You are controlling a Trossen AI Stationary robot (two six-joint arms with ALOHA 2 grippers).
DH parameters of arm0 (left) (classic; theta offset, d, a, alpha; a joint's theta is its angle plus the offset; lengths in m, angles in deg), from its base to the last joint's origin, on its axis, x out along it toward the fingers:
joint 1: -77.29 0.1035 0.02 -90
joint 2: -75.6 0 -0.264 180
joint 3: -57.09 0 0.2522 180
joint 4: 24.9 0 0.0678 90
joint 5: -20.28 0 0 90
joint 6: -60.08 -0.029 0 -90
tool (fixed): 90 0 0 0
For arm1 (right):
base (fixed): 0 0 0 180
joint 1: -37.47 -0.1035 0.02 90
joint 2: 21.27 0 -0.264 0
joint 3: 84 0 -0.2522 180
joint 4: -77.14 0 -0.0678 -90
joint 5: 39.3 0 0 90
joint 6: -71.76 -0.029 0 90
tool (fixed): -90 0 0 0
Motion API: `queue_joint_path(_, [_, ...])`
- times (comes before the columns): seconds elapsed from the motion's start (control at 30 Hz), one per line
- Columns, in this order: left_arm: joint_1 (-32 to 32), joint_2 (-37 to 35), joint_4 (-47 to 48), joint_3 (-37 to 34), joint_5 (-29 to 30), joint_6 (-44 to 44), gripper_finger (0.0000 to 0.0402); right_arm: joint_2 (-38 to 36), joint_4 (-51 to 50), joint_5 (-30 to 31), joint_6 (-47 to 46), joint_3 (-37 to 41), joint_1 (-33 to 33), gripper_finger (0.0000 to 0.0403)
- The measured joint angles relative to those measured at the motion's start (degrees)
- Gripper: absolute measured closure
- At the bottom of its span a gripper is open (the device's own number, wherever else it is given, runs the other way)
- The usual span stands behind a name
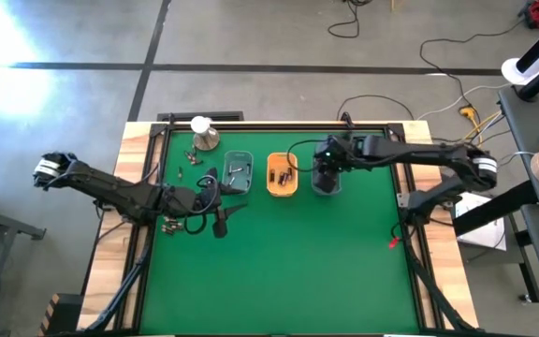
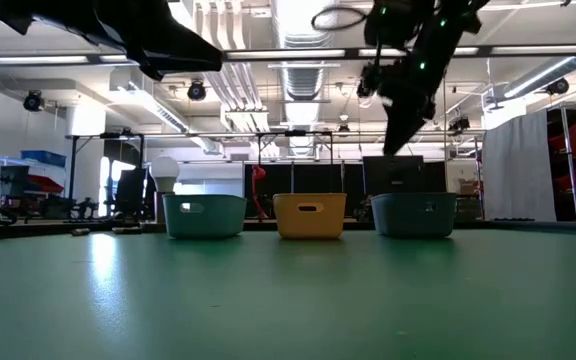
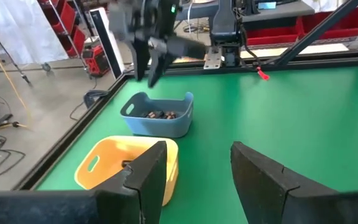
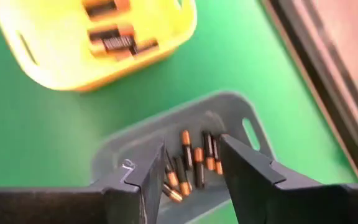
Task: Sort batteries
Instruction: Put the small black battery into the blue bin
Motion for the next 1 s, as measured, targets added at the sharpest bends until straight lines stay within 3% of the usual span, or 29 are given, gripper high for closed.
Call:
queue_joint_path(0.33, [-2.83, -0.25, 4.15, -0.02, -0.2, 6.23, 0.0244, -9.51, 5.69, 0.57, 1.08, 0.52, -6.94, 0.0273])
queue_joint_path(0.67, [-3.34, -1.05, 9.95, -0.03, -5.77, 15.25, 0.0244, -10.12, 11.36, 0.56, 2.89, 1.14, -14.95, 0.0279])
queue_joint_path(0.8, [-3.36, -1.12, 16.55, -0.04, -7.19, 20.02, 0.0244, -10.2, 12.24, 0.57, 3.22, 2.57, -17.67, 0.0272])
queue_joint_path(1.0, [-3.36, -0.9, 30.82, -0.04, -11.78, 36.01, 0.0244, -10.2, 12.47, 0.54, 1.71, 5.84, -20.24, 0.0276])
